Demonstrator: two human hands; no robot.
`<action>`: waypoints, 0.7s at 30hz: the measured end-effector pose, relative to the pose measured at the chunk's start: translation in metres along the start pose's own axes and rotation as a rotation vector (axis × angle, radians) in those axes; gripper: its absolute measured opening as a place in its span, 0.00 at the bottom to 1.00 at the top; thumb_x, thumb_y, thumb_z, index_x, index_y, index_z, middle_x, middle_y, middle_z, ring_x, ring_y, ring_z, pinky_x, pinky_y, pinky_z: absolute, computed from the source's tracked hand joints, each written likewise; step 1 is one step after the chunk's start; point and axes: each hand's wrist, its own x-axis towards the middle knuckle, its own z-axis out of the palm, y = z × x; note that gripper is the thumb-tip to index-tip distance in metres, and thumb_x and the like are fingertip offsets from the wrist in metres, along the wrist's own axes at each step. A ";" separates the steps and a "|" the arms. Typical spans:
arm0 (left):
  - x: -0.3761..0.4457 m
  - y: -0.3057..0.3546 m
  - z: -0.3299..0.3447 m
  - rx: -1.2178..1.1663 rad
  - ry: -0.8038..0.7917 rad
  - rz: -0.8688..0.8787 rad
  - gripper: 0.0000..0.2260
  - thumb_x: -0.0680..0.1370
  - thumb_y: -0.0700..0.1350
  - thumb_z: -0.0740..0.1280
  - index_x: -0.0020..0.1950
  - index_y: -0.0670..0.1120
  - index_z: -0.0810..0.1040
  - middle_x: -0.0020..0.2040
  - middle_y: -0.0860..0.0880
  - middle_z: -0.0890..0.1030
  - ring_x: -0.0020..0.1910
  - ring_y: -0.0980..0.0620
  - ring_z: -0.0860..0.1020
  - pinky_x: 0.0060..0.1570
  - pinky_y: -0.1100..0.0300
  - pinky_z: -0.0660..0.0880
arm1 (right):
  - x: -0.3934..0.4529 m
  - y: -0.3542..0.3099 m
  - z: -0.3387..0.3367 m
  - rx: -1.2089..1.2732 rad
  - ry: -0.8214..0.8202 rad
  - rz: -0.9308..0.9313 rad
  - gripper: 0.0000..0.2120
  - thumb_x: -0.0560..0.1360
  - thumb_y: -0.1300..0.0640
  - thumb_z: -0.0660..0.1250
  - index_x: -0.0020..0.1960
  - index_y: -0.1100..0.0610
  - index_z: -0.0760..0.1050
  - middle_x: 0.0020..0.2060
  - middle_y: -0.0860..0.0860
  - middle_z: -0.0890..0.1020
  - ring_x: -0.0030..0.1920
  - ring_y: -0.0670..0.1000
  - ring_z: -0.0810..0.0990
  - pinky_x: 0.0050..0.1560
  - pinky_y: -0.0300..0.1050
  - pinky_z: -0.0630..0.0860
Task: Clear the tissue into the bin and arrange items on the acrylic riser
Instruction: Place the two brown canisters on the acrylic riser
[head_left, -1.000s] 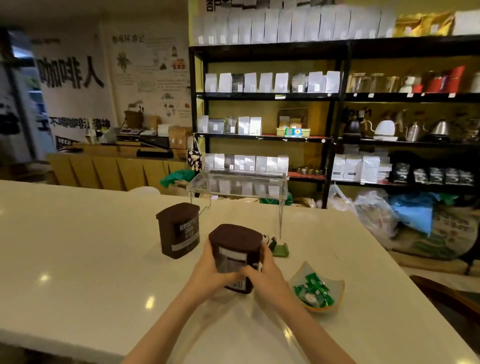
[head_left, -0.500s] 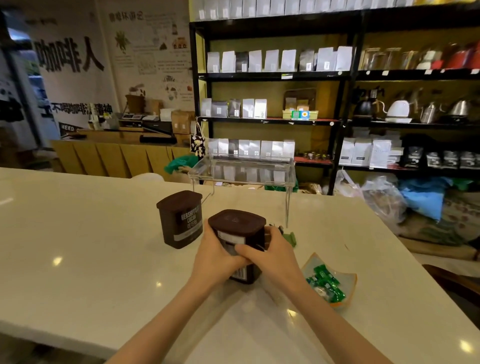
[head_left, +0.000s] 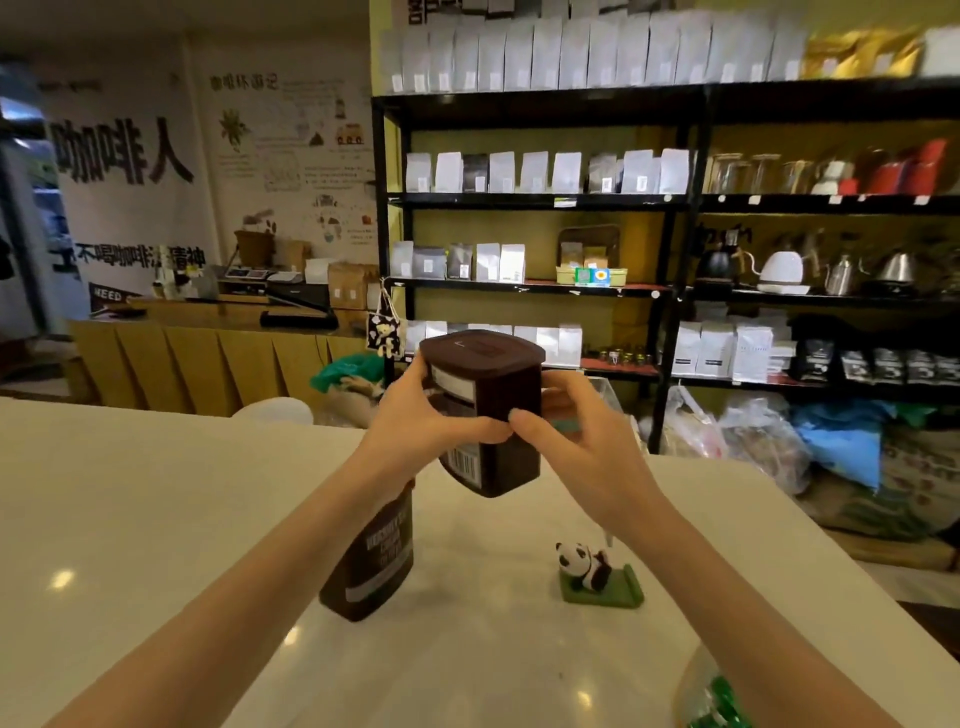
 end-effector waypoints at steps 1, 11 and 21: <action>0.013 0.002 -0.007 -0.031 -0.015 0.001 0.30 0.62 0.36 0.77 0.57 0.53 0.70 0.48 0.59 0.78 0.48 0.61 0.76 0.39 0.69 0.72 | 0.013 0.001 0.002 0.010 -0.011 -0.007 0.16 0.74 0.54 0.65 0.61 0.53 0.69 0.44 0.39 0.76 0.46 0.40 0.76 0.39 0.29 0.76; 0.138 -0.018 -0.055 0.047 -0.342 0.110 0.30 0.64 0.28 0.73 0.54 0.58 0.71 0.49 0.58 0.79 0.40 0.72 0.79 0.35 0.76 0.75 | 0.114 0.030 0.039 0.086 0.020 0.068 0.19 0.70 0.58 0.71 0.59 0.58 0.72 0.50 0.47 0.80 0.51 0.46 0.79 0.53 0.36 0.77; 0.208 -0.090 -0.063 -0.003 -0.457 -0.041 0.28 0.61 0.28 0.71 0.52 0.54 0.75 0.51 0.49 0.81 0.54 0.48 0.78 0.47 0.60 0.77 | 0.160 0.076 0.091 -0.055 0.108 0.195 0.22 0.68 0.59 0.73 0.60 0.60 0.72 0.57 0.56 0.81 0.56 0.53 0.79 0.60 0.48 0.76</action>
